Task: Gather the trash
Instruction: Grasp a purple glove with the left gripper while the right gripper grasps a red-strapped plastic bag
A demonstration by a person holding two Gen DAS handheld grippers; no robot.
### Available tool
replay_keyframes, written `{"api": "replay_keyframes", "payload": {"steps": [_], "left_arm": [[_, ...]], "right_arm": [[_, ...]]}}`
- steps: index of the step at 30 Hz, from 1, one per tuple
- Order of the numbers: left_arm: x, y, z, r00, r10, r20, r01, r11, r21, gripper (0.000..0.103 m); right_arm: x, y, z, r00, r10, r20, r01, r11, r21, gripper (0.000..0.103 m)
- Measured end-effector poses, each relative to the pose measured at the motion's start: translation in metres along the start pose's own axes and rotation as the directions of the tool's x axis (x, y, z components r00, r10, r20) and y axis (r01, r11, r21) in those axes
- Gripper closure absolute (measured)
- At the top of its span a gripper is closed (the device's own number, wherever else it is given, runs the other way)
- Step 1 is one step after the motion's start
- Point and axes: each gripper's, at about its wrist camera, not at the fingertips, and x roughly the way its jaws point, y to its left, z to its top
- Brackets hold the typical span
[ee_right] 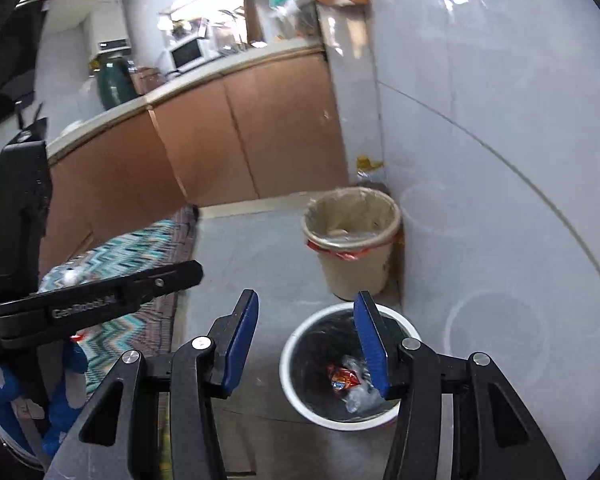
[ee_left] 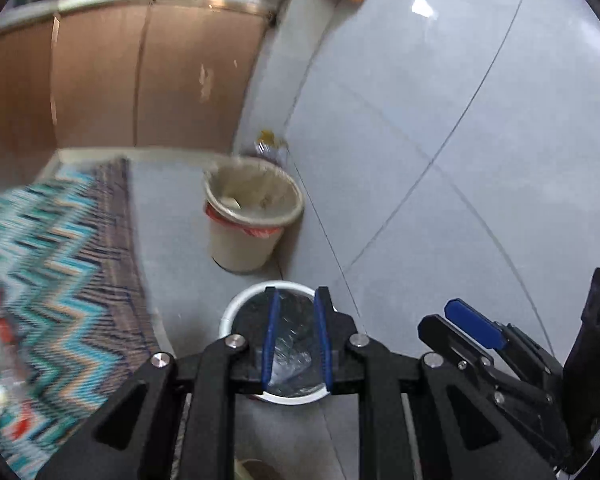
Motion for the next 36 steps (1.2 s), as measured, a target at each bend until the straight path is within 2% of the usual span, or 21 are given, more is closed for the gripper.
{"api": "replay_keyframes", "payload": {"steps": [3,7,9,10,18,20,23,27,32,36], "left_arm": [[-0.045,0.013,-0.005,0.997,0.053,0.055,-0.054,0.999,0.011,0.086],[-0.102,0.042,-0.018,0.984,0.136,0.113,-0.138,0.990,0.006,0.083],[-0.129,0.063,-0.026,0.973,0.180,0.143,-0.180,0.984,-0.015,0.063],[-0.136,0.069,-0.027,0.968,0.199,0.154,-0.198,0.980,-0.022,0.061],[-0.223,0.166,-0.054,0.915,0.349,0.201,-0.332,0.936,-0.116,0.056],[-0.236,0.189,-0.060,0.912,0.361,0.192,-0.337,0.930,-0.149,0.056],[-0.254,0.224,-0.068,0.915,0.368,0.165,-0.333,0.920,-0.208,0.056],[-0.259,0.254,-0.073,0.933,0.337,0.124,-0.298,0.920,-0.256,0.056],[-0.230,0.271,-0.071,0.971,0.231,0.055,-0.204,0.929,-0.308,0.056],[-0.200,0.287,-0.065,0.974,0.226,-0.008,-0.214,0.912,-0.349,0.056]], "right_arm": [[-0.018,0.024,0.006,0.999,0.047,0.023,-0.046,0.998,-0.033,0.054],[-0.036,0.062,0.011,0.994,0.101,0.042,-0.097,0.991,-0.089,0.051],[-0.041,0.081,0.012,0.991,0.128,0.042,-0.123,0.985,-0.117,0.051],[-0.043,0.089,0.012,0.989,0.139,0.041,-0.133,0.982,-0.131,0.051],[-0.049,0.161,0.012,0.977,0.214,0.017,-0.204,0.951,-0.233,0.051],[-0.048,0.178,0.011,0.972,0.233,0.006,-0.224,0.941,-0.255,0.050],[-0.044,0.200,0.007,0.965,0.262,-0.018,-0.256,0.927,-0.274,0.050],[-0.026,0.227,-0.001,0.951,0.299,-0.075,-0.308,0.909,-0.281,0.050],[0.003,0.251,-0.011,0.938,0.314,-0.147,-0.344,0.894,-0.287,0.050],[0.027,0.262,-0.015,0.929,0.312,-0.196,-0.360,0.885,-0.294,0.050]]}}
